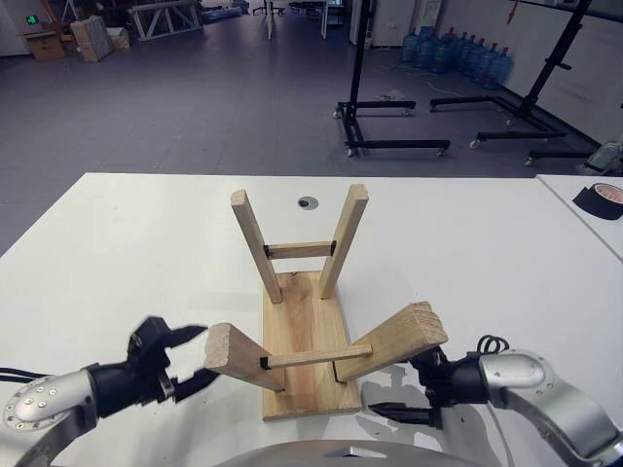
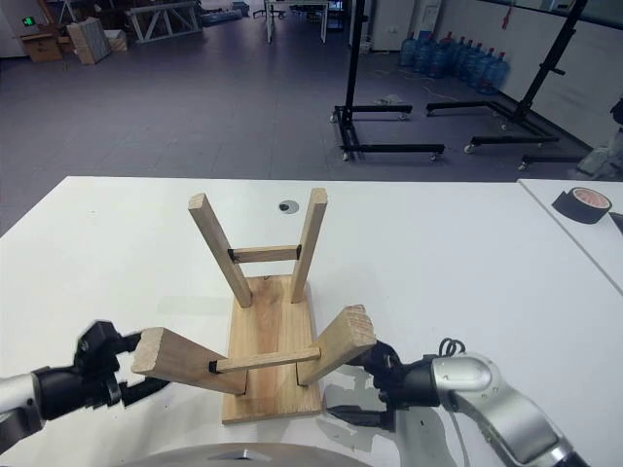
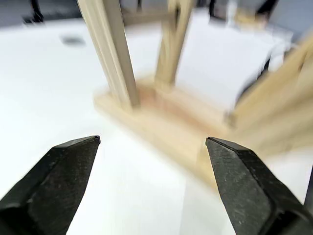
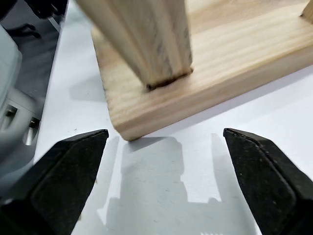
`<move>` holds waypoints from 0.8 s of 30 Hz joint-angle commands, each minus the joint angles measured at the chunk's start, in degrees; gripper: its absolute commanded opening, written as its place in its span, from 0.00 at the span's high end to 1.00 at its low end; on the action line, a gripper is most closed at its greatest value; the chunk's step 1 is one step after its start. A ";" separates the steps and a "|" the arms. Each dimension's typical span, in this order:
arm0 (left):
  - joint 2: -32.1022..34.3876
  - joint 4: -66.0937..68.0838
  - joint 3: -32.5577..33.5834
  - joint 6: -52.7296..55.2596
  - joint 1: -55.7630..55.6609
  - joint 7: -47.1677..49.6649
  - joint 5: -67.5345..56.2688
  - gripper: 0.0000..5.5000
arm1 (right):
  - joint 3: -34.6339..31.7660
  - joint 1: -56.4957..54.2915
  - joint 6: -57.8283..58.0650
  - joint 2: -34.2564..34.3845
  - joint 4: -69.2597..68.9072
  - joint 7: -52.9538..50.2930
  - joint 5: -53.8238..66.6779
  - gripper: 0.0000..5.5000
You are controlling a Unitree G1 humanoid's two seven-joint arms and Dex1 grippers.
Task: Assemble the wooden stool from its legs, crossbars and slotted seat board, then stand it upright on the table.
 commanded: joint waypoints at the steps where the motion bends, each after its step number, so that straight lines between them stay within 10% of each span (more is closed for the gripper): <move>1: 1.65 2.41 -7.93 -0.93 -1.30 -1.48 7.88 0.28 | 1.82 0.92 -2.74 1.56 1.95 -1.54 -4.19 0.21; 8: -3.77 4.96 -21.04 0.79 -11.60 -0.75 13.39 0.28 | 5.60 -1.41 -4.94 6.24 8.04 -3.57 -8.28 0.21; 24: -14.45 16.11 -24.71 -0.69 -25.99 3.20 16.50 0.28 | 1.91 -10.72 3.97 15.51 6.07 -17.50 -11.16 0.21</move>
